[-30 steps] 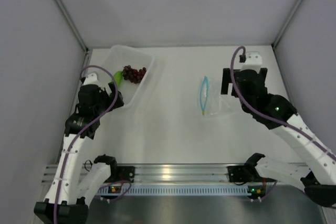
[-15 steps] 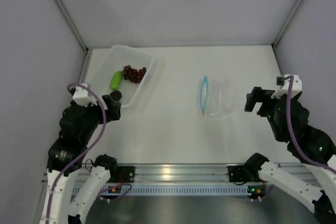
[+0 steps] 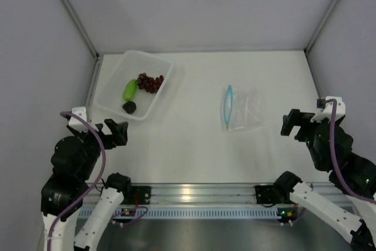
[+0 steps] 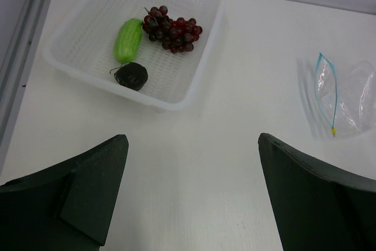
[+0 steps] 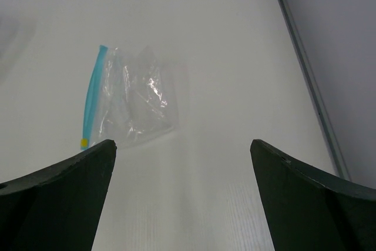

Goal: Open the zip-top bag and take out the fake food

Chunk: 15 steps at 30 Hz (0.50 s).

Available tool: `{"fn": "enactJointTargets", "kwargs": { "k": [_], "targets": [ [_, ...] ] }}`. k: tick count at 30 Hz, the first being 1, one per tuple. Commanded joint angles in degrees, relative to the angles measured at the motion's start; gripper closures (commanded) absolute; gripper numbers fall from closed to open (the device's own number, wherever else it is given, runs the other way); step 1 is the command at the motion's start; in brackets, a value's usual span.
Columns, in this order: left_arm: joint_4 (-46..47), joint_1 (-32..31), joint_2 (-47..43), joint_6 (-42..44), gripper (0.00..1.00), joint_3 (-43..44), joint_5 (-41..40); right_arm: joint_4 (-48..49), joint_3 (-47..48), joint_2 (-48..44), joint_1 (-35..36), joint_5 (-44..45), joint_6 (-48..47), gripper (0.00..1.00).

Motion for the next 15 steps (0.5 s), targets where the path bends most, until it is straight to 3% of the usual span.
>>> {"fn": "enactJointTargets", "kwargs": {
  "k": [1,15],
  "targets": [
    [-0.26,-0.53,-1.59,0.87,0.02,0.33,-2.66,-0.42,-1.44,-2.59,-0.15,0.19,0.52,0.01],
    [-0.26,-1.05,-2.99,0.78,0.02,0.24,-3.54,3.71,-3.73,-1.10,-0.15,-1.39,1.22,0.01]
  ]
}}
